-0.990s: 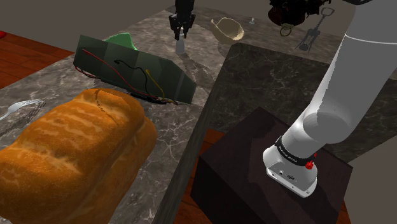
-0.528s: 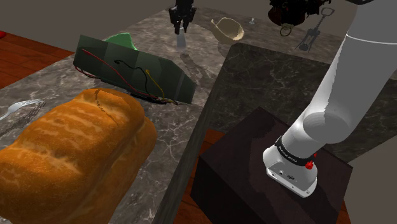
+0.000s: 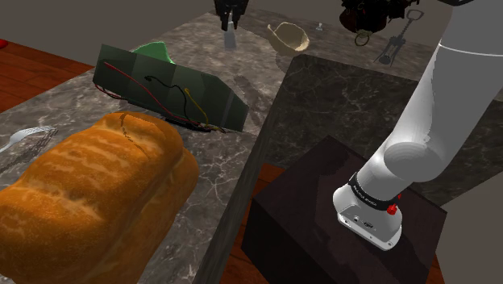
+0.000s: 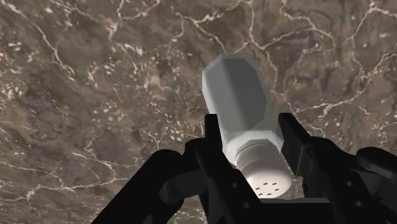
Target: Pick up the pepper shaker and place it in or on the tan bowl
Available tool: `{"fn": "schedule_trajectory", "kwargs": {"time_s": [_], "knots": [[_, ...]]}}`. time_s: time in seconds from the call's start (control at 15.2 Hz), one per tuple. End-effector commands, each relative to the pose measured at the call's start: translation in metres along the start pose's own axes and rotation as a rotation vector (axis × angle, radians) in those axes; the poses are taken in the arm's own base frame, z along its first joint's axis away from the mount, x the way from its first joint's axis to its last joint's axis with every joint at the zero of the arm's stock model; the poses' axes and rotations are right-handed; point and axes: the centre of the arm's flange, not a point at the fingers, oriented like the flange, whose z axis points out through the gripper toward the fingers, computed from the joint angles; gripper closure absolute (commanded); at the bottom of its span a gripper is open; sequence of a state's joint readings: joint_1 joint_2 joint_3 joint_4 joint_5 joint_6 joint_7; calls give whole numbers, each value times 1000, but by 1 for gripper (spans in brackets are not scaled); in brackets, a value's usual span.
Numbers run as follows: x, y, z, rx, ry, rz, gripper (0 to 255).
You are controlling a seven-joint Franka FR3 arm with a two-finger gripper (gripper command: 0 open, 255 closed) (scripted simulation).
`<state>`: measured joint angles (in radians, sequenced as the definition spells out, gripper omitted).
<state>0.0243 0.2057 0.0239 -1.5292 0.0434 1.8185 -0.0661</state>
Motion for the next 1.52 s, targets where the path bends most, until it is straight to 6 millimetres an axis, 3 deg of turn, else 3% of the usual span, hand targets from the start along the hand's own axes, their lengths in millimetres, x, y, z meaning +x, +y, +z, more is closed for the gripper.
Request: {"fn": "schedule_trajectory", "kwargs": {"time_s": [0.0, 1.19, 1.45], "knots": [[1, 0, -11, 0, 0, 0, 255], [9, -4, -103, 0, 0, 0, 255], [-1, 47, -111, 0, 0, 0, 255]]}}
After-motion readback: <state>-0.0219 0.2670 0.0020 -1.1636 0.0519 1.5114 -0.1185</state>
